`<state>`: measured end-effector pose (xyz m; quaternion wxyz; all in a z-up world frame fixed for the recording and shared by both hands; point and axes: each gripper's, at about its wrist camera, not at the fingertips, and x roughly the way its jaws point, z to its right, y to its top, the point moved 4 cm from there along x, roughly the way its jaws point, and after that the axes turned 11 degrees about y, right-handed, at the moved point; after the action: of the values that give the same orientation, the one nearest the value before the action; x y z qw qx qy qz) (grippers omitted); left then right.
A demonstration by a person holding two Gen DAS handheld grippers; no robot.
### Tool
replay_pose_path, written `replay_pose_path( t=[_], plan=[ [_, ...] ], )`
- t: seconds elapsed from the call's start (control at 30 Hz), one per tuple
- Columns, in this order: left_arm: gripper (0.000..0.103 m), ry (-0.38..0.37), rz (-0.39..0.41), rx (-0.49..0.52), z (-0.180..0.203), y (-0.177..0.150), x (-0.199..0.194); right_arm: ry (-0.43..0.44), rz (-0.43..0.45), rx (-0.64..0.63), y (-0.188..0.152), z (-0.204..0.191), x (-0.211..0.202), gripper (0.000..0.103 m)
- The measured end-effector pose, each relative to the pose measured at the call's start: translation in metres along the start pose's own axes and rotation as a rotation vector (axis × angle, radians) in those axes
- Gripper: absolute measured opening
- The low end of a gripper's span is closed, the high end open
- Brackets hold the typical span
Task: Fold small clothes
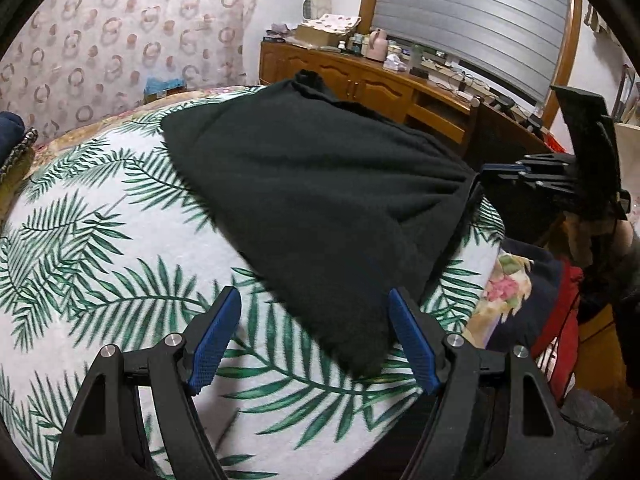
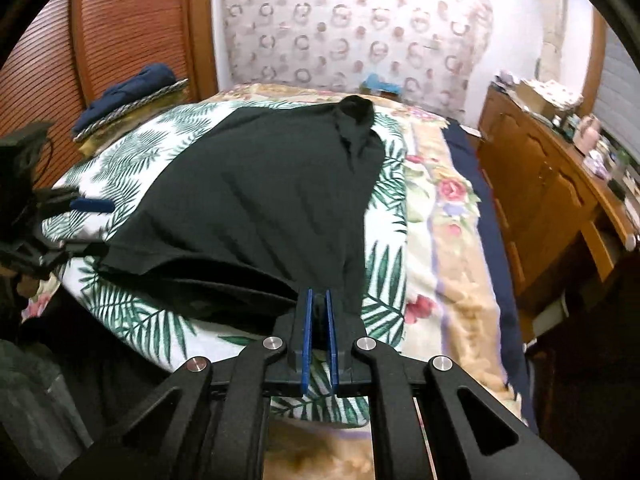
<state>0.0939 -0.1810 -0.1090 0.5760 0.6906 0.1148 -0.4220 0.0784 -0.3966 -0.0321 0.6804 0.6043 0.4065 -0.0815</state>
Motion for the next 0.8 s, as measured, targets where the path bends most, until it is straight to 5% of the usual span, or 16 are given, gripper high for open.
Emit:
replay_pose_path(
  t=[0.07, 0.13, 0.2, 0.23, 0.4, 0.57, 0.8],
  plan=[
    [0.071, -0.018, -0.004, 0.004, 0.003, -0.001, 0.0, 0.004, 0.013, 0.025, -0.002, 0.0, 0.003, 0.007],
    [0.068, -0.024, -0.012, 0.007, 0.006, -0.004, 0.001, -0.015, 0.035, 0.045, -0.004, 0.001, 0.003, 0.021],
    [0.067, -0.025, -0.021, 0.006, 0.008, -0.005, 0.004, -0.026, 0.056, 0.072, -0.008, 0.004, 0.005, 0.054],
    [0.067, -0.026, -0.025, 0.006, 0.009, -0.006, 0.005, -0.022, 0.065, 0.089, -0.008, 0.006, 0.006, 0.057],
    [0.064, -0.019, -0.029, 0.007, 0.011, -0.01, 0.007, 0.013, 0.047, 0.135, -0.013, 0.003, 0.024, 0.058],
    [0.041, -0.014, -0.021, 0.027, 0.013, -0.012, 0.005, 0.016, 0.002, 0.157, -0.018, 0.003, 0.041, 0.058],
    [0.039, -0.002, -0.023, 0.042, 0.014, -0.011, 0.005, 0.033, 0.015, 0.179, -0.018, 0.011, 0.041, 0.056]
  ],
)
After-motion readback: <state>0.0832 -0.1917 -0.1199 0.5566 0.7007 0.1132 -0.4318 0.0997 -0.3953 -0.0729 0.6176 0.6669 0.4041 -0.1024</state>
